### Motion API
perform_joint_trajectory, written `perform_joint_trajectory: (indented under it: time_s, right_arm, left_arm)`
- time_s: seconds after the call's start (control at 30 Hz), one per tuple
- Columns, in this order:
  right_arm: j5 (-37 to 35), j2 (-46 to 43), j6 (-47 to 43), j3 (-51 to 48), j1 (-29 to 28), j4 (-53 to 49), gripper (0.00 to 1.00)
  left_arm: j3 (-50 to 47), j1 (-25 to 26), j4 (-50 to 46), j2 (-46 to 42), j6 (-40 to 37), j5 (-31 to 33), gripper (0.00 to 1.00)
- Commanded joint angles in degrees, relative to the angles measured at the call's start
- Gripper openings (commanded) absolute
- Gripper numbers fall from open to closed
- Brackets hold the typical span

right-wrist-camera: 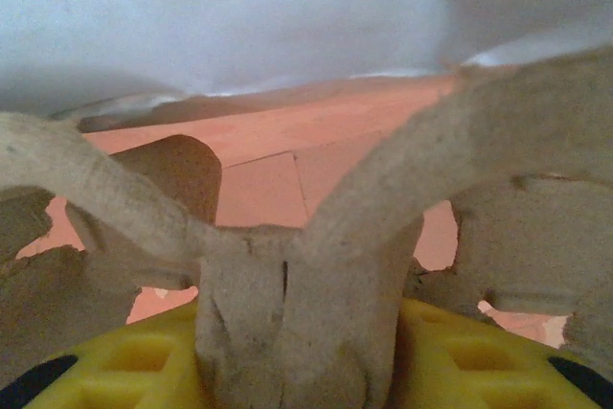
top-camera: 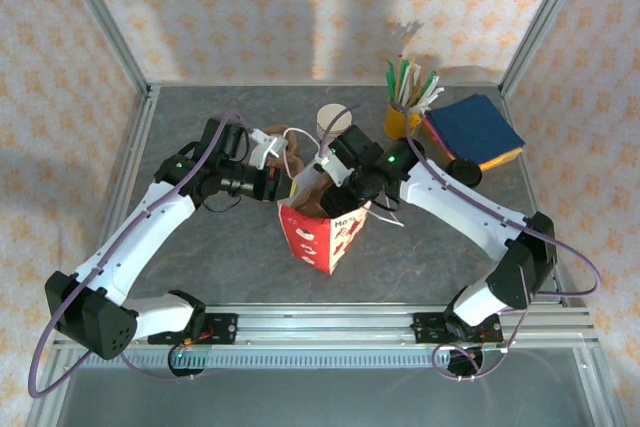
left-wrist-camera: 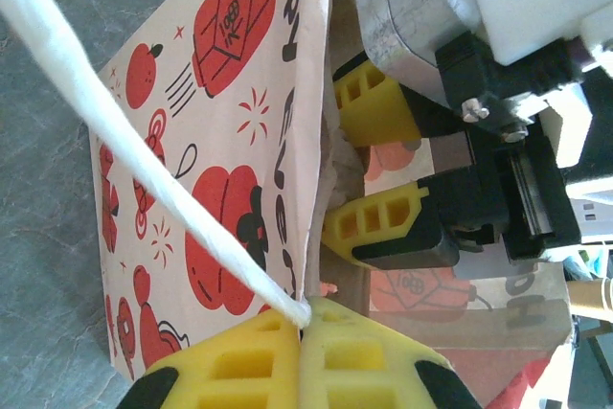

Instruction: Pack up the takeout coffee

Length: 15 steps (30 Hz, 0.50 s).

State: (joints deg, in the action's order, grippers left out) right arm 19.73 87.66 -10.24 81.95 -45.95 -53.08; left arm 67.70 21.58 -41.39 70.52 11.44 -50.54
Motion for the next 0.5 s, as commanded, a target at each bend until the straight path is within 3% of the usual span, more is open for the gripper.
perform_joint_trajectory:
  time_s: [0.0, 0.47]
  right_arm:
    - [-0.28, 0.91, 2.55, -1.29, -0.61, -3.58, 0.44]
    - [-1.55, 2.93, 4.36, -1.03, -1.57, -4.17, 0.45]
  left_arm:
    - [2.35, -0.59, 0.58, -0.91, -1.02, 0.62, 0.0]
    - [2.52, 0.73, 0.7, -3.05, -1.95, 5.19, 0.0]
